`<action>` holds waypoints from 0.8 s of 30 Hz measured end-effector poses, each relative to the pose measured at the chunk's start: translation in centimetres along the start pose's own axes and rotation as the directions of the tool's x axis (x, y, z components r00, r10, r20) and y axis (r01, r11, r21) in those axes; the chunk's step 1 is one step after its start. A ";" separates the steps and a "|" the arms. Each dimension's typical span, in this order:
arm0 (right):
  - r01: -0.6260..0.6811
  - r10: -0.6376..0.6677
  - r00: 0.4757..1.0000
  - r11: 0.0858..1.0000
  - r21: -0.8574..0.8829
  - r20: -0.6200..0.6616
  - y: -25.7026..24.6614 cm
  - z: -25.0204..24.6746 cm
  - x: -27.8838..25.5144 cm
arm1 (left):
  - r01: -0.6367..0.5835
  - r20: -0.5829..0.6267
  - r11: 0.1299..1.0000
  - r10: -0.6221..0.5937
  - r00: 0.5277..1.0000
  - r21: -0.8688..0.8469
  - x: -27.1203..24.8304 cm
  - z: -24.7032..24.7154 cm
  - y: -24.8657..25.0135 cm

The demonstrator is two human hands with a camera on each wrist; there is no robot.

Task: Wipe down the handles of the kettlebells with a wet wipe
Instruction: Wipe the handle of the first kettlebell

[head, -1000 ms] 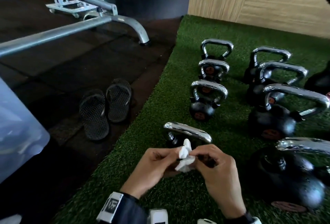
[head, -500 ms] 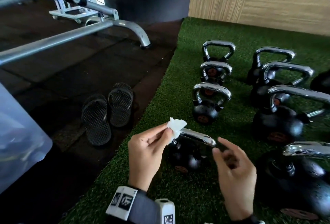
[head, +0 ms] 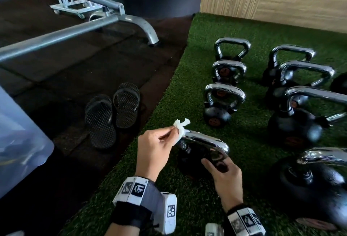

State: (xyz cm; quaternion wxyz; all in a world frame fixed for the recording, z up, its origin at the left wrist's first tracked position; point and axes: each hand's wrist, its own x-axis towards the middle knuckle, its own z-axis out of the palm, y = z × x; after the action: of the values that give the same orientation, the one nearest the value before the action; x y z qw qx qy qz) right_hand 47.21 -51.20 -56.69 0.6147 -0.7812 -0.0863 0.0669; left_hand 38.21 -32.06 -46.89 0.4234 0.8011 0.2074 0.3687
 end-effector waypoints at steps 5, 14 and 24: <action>-0.011 0.011 1.000 1.000 0.007 0.008 0.0 -0.2 0.1 | 0.169 0.038 0.959 -0.165 0.986 -0.229 -0.3 0.7 -1.6; -0.014 0.013 1.000 1.000 0.012 0.024 -0.4 -0.4 0.0 | 0.625 0.280 0.550 -0.584 0.762 -0.554 -1.8 3.2 -5.0; -0.043 0.042 0.999 0.998 -0.034 -0.029 -0.8 0.2 -0.4 | 0.465 0.088 0.551 -0.576 0.813 -0.693 -4.7 4.5 -4.7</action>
State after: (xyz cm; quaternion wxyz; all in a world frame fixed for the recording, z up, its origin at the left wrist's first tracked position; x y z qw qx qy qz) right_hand 46.77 -50.95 -55.95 0.6007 -0.7942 -0.0620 0.0674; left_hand 38.57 -34.83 -54.40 0.7616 0.4571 0.3149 0.3346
